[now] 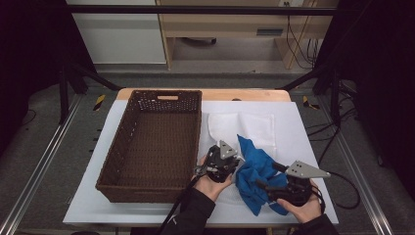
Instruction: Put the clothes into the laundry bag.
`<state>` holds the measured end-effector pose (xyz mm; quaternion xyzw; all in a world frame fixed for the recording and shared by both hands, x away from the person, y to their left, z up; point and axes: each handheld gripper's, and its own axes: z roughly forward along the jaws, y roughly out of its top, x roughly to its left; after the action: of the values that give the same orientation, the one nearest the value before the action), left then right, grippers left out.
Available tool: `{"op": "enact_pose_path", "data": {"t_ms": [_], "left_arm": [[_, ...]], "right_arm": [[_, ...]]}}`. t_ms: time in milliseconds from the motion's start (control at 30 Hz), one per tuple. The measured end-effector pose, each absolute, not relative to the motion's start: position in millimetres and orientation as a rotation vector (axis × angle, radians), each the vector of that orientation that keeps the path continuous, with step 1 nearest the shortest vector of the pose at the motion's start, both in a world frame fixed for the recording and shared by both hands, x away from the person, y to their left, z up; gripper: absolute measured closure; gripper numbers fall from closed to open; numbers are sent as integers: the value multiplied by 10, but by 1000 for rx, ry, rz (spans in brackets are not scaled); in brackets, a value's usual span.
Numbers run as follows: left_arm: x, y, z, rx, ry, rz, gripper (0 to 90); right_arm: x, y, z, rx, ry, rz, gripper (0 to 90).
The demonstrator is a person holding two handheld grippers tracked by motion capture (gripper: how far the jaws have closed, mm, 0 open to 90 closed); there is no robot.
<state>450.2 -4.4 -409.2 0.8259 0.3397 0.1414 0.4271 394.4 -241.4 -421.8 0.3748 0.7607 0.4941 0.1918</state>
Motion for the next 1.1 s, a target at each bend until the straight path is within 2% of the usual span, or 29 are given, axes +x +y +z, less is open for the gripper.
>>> {"op": "enact_pose_path", "data": {"t_ms": [100, 433, 467, 533, 567, 667, 767, 867, 1100], "left_arm": [[4502, -39, -4092, 2064, 848, 353, 893], [4497, -60, -4120, 2079, 846, 345, 893], [4497, -61, -4126, 2082, 845, 344, 893], [4499, -66, -4139, 2089, 848, 343, 893], [4502, -68, -4146, 2090, 850, 341, 893], [4502, -73, -4153, 2083, 850, 341, 893], [4513, -73, -4132, 2075, 853, 343, 893], [4533, -64, -4111, 2067, 858, 343, 893], [4569, -62, -4040, 2049, 873, 333, 893]], "right_arm": [[4110, -2454, -4278, 1106, 2145, 1306, 61], [4588, -2479, -4646, 1281, 2214, 1232, 36], [4615, -2465, -4680, 1281, 2250, 1203, 70], [4637, -2431, -4744, 1281, 2323, 1164, 196], [4632, -2419, -4748, 1265, 2350, 1165, 311], [4562, -2391, -4684, 1206, 2342, 1182, 574], [4471, -2442, -4578, 1175, 2319, 1237, 795], [4367, -2514, -4464, 1167, 2304, 1334, 845], [3967, -2344, -4356, 973, 2380, 1436, 849]]}}
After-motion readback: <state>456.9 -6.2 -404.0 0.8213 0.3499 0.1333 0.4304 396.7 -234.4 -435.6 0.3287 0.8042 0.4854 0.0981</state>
